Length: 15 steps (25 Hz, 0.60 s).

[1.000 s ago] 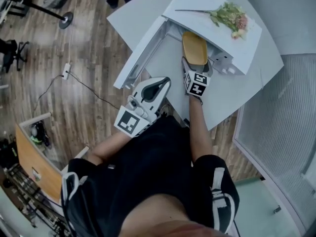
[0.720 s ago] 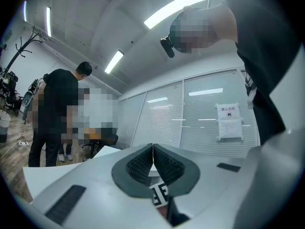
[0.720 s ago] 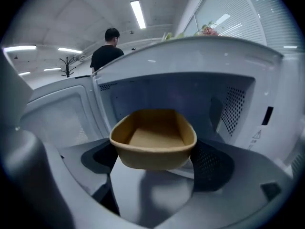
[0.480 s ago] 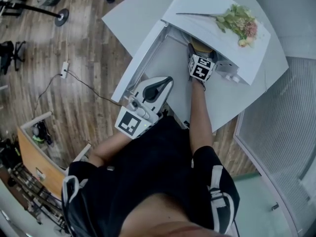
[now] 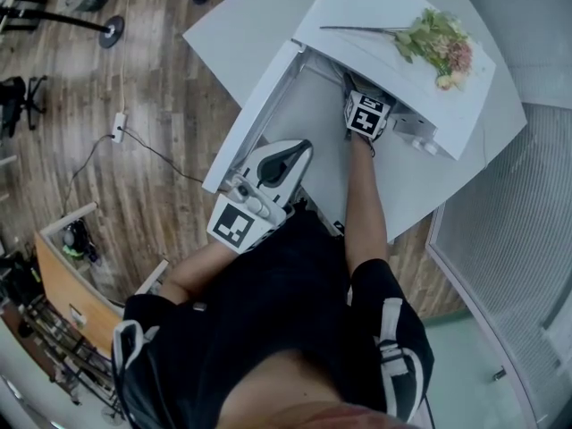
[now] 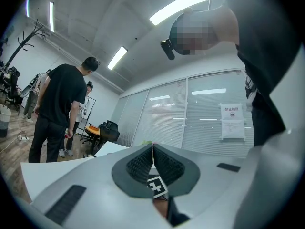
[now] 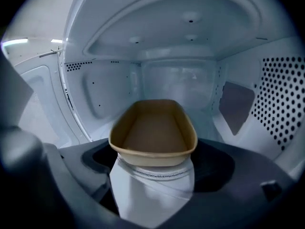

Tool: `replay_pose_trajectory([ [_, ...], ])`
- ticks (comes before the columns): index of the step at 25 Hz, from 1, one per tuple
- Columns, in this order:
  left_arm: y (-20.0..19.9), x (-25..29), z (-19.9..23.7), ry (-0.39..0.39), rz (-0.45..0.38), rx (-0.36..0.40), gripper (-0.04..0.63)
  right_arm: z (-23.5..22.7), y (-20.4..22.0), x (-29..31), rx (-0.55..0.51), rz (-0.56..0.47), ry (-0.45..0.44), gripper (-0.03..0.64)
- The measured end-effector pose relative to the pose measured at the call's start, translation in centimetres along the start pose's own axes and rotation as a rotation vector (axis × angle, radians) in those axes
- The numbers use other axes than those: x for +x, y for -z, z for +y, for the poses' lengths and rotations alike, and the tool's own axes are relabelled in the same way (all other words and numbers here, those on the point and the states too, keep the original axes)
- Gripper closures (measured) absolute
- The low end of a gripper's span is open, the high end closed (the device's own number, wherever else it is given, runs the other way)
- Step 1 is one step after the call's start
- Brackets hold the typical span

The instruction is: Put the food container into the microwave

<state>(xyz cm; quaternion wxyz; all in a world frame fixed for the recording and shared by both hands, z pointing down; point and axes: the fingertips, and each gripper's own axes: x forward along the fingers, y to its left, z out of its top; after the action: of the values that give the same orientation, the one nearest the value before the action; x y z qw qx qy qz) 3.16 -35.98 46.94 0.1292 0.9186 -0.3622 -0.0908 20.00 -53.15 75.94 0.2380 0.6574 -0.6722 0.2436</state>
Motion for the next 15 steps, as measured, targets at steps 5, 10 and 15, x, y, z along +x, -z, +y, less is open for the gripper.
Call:
replay_pose_trajectory([
  [5,-0.1,0.0,-0.2,0.009,0.005,0.007,0.572,0.1,1.1,0.9,0.004,0.050,-0.022,0.127],
  [10,-0.4,-0.2,-0.6,0.005,0.009,0.014,0.572,0.0,1.2,0.3,0.014,0.054,-0.022,0.126],
  [15,-2.0,-2.1,-2.9,-0.009,-0.014,0.042,0.572,0.3,0.9,-3.8,0.021,0.006,-0.024,0.123],
])
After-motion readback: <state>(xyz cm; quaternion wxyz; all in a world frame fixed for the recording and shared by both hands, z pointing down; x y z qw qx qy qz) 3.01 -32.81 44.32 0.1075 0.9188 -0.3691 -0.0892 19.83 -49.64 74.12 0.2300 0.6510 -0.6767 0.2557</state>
